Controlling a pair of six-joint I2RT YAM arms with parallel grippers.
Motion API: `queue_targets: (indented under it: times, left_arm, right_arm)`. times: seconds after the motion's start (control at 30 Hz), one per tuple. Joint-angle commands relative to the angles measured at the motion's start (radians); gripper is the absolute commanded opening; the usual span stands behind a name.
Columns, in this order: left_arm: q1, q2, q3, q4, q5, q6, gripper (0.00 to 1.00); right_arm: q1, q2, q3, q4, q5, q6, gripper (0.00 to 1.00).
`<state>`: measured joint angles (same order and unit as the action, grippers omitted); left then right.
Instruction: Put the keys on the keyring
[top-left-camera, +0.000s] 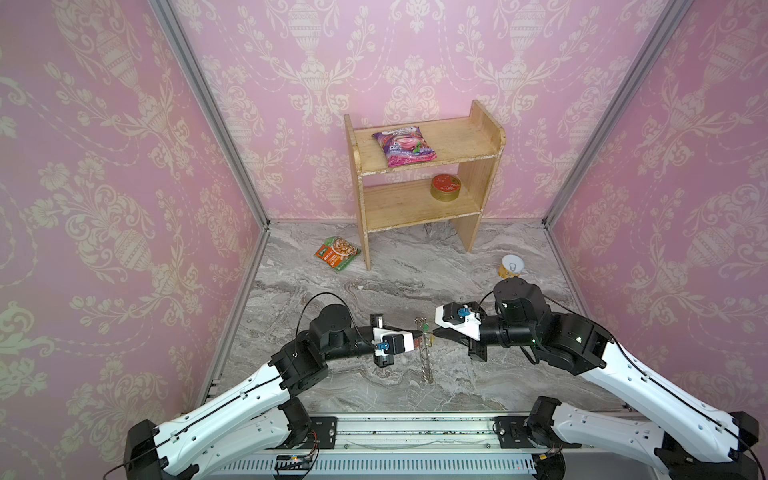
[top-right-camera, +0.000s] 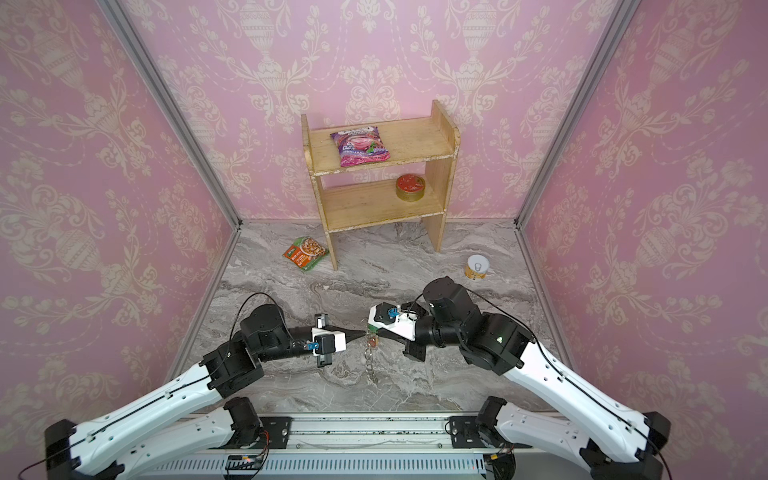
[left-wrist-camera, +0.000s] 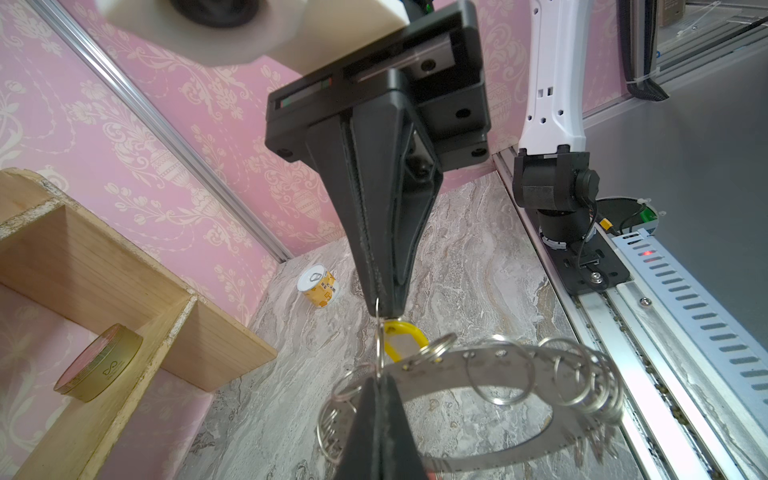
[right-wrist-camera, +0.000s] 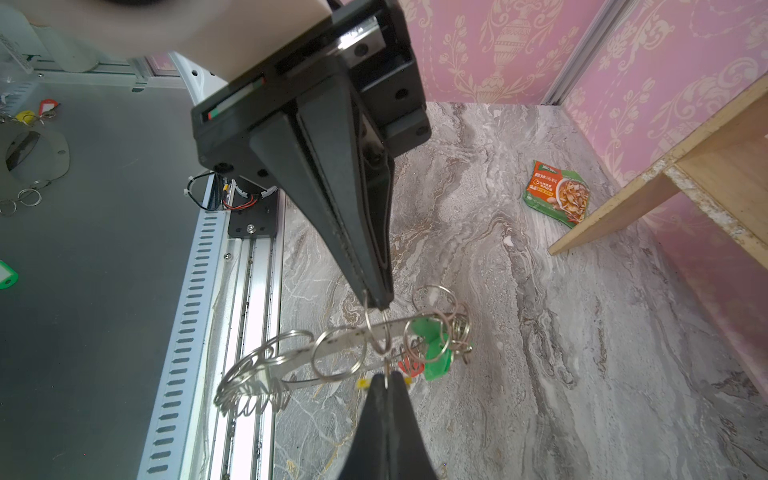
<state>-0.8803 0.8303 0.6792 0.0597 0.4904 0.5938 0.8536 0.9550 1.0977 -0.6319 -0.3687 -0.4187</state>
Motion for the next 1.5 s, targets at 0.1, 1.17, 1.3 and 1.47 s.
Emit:
queue_targets:
  times: [0.1,1.17,1.3,1.47]
  left_arm:
    - [0.003,-0.019,0.008,0.022,0.001,0.000,0.00]
    - [0.003,0.001,0.023,0.013,0.012,-0.028,0.00]
    - [0.003,0.004,0.024,0.008,0.010,-0.031,0.00]
    - [0.003,0.013,0.031,0.001,0.014,-0.035,0.00]
  right_arm:
    - [0.006,0.000,0.028,0.026,-0.029,0.005,0.00]
    - [0.007,0.026,0.036,0.061,-0.067,0.022,0.00]
    - [0.007,0.026,0.035,0.066,-0.071,0.023,0.00]
    - [0.008,0.029,0.039,0.067,-0.078,0.026,0.00]
